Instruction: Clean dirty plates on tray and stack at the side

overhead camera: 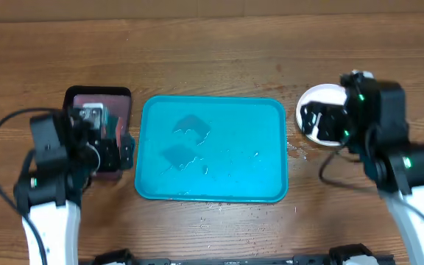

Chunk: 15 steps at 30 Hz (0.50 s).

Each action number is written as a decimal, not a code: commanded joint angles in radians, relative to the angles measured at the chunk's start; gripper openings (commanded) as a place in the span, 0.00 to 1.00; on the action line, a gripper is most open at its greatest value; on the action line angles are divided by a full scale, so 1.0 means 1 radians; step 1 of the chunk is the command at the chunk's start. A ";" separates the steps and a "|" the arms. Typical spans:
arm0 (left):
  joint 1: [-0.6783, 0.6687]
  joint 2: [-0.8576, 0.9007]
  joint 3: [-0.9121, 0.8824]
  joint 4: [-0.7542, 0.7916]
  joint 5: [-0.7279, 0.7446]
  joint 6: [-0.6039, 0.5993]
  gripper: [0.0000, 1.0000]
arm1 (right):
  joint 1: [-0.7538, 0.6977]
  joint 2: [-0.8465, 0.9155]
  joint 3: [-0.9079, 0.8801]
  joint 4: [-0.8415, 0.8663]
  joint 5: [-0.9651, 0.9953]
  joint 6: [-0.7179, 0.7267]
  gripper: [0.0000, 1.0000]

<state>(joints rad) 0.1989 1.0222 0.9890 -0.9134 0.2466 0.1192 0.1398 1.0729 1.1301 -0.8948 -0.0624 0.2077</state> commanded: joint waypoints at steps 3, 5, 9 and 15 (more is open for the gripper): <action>0.004 -0.257 -0.122 0.073 0.034 -0.049 1.00 | 0.002 -0.241 -0.164 0.025 0.070 0.001 1.00; 0.004 -0.293 -0.130 0.074 0.033 -0.052 1.00 | 0.002 -0.275 -0.171 0.010 0.069 0.002 1.00; 0.004 -0.303 -0.130 0.072 0.034 -0.052 1.00 | 0.002 -0.288 -0.171 -0.028 0.069 0.002 1.00; 0.004 -0.291 -0.130 0.072 0.034 -0.052 1.00 | 0.002 -0.266 -0.171 -0.054 0.069 0.002 1.00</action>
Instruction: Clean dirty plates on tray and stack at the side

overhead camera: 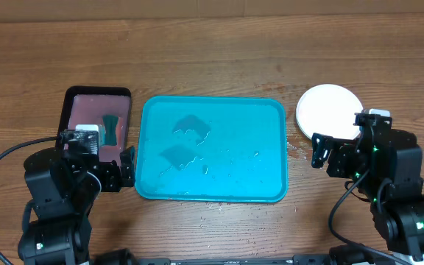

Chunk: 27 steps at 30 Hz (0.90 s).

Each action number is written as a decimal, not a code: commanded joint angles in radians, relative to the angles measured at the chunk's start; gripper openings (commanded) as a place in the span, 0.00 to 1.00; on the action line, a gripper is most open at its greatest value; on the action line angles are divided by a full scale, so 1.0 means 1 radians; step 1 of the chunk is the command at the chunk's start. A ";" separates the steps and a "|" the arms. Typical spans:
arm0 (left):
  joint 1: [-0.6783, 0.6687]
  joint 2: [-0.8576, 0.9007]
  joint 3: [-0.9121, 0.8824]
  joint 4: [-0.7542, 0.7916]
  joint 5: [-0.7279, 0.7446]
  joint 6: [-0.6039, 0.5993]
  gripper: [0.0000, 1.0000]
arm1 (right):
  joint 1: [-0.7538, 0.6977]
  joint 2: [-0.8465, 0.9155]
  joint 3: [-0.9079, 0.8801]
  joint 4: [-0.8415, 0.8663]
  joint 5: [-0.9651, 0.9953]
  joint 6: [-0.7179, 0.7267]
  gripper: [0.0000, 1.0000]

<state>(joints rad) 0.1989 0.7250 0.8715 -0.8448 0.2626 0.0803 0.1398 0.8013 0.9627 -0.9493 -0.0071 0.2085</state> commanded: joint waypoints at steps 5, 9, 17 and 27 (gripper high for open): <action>0.004 0.021 -0.013 0.003 0.019 -0.013 1.00 | 0.002 0.040 -0.004 0.001 0.014 0.001 1.00; 0.004 0.026 -0.012 0.003 0.019 -0.013 1.00 | 0.002 0.074 -0.004 0.001 0.014 0.001 1.00; 0.004 0.034 -0.013 0.003 0.018 -0.013 1.00 | 0.002 0.128 -0.007 0.001 0.014 0.001 1.00; 0.004 0.034 -0.013 0.003 0.019 -0.013 1.00 | 0.002 -0.047 -0.007 0.001 0.014 0.001 1.00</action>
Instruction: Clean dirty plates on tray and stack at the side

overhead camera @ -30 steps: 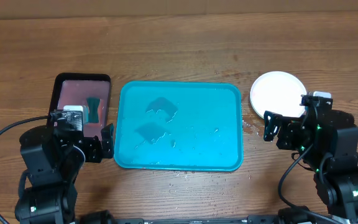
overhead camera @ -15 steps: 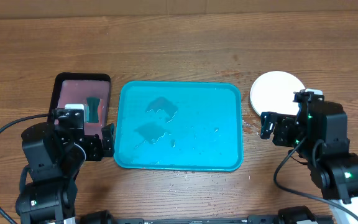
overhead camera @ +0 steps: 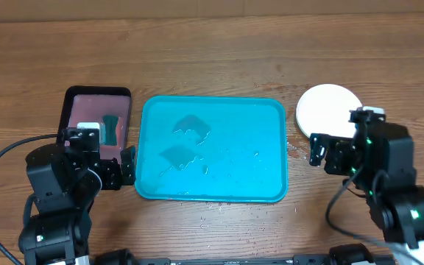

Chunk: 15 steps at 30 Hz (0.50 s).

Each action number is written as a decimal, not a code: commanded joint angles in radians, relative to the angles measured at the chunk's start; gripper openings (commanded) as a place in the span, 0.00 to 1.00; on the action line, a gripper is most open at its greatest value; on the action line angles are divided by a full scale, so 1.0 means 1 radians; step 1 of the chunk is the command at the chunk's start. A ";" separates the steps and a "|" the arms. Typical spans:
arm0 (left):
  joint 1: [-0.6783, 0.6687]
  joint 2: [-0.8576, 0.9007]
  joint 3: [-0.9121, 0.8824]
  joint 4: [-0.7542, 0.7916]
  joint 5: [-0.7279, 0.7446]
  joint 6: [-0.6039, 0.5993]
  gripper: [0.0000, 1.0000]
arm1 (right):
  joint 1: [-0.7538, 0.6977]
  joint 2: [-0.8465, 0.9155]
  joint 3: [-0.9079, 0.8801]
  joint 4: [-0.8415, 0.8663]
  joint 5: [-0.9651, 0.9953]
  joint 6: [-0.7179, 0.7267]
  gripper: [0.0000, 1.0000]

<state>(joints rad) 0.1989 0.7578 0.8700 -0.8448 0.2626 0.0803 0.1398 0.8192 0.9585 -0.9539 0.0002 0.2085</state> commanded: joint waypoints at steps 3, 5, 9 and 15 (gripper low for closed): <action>0.004 0.001 -0.011 0.003 0.018 -0.013 1.00 | 0.002 -0.158 -0.003 0.005 0.006 0.001 1.00; 0.004 0.001 -0.011 0.003 0.018 -0.013 1.00 | 0.002 -0.192 -0.003 0.005 0.006 0.001 1.00; 0.004 0.001 -0.011 0.003 0.018 -0.013 1.00 | 0.002 -0.269 -0.005 -0.008 0.017 0.000 1.00; 0.004 0.001 -0.011 0.003 0.018 -0.013 1.00 | -0.009 -0.394 -0.149 0.204 0.035 -0.042 1.00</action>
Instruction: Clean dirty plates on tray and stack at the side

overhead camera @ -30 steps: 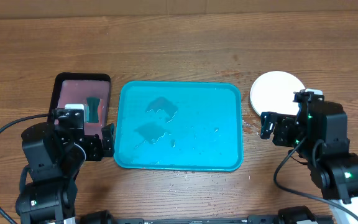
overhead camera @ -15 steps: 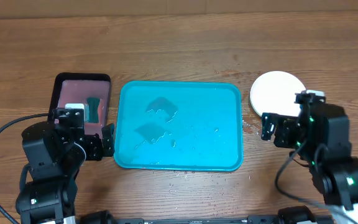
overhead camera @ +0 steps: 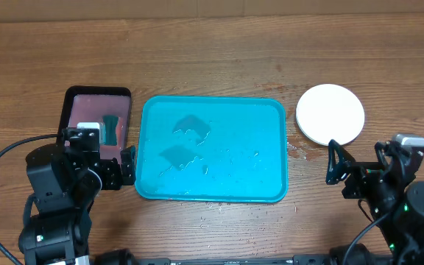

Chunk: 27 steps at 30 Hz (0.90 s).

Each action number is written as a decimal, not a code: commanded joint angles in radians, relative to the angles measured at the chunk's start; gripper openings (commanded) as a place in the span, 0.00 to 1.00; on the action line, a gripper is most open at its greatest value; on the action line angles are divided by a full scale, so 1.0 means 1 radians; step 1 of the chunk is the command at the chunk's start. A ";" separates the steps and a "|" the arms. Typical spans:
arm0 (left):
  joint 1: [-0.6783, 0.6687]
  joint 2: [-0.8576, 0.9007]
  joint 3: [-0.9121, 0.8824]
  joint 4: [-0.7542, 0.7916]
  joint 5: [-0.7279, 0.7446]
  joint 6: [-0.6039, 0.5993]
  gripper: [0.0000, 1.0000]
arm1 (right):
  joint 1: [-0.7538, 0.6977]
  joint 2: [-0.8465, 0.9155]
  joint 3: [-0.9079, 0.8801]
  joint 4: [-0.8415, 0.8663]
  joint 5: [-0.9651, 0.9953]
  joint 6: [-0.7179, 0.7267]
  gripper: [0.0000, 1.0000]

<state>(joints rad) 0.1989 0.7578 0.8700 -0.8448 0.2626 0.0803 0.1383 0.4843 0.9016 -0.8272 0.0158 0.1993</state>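
The teal tray [overhead camera: 212, 110] lies mid-table, wet, with two dark patches on it and no plates. A white plate [overhead camera: 330, 114] rests on the wood to its right; I cannot tell whether more plates lie under it. A green sponge [overhead camera: 110, 129] lies in the black-rimmed pink dish [overhead camera: 87, 103] on the left. My left gripper [overhead camera: 126, 166] sits open between the dish and the tray's front left corner, holding nothing. My right gripper [overhead camera: 358, 163] stands open in front of the plate, apart from it, with nothing between its fingers.
Water drops dot the wood around the tray's right and front edges [overhead camera: 294, 151]. A black cable [overhead camera: 2, 165] loops out from the left arm. Both arm bases fill the front corners.
My right arm has drawn back toward the front right, so the gripper now sits farther from the tray and below the plate. The left arm, sponge, plate and tray have not moved.
At first my right gripper was over the white plate and my left gripper over the pink dish. Half a second later both had pulled back toward the front, leaving the plate bare and the sponge in the dish. Now the right arm is farther back still.
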 commanded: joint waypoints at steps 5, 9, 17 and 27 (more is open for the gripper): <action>0.004 0.001 -0.011 0.003 0.019 -0.013 1.00 | -0.023 -0.207 -0.321 0.395 0.013 -0.032 1.00; 0.004 0.001 -0.011 0.003 0.018 -0.013 1.00 | -0.046 -0.308 -0.494 0.629 0.005 -0.032 1.00; 0.004 0.001 -0.011 0.003 0.018 -0.013 1.00 | -0.093 -0.447 -0.724 0.849 0.005 -0.045 1.00; 0.004 0.001 -0.011 0.003 0.019 -0.013 1.00 | -0.111 -0.482 -0.893 0.877 -0.051 -0.133 1.00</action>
<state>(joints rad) 0.1989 0.7578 0.8680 -0.8444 0.2626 0.0799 0.0326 0.0147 0.0494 0.0498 -0.0013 0.1158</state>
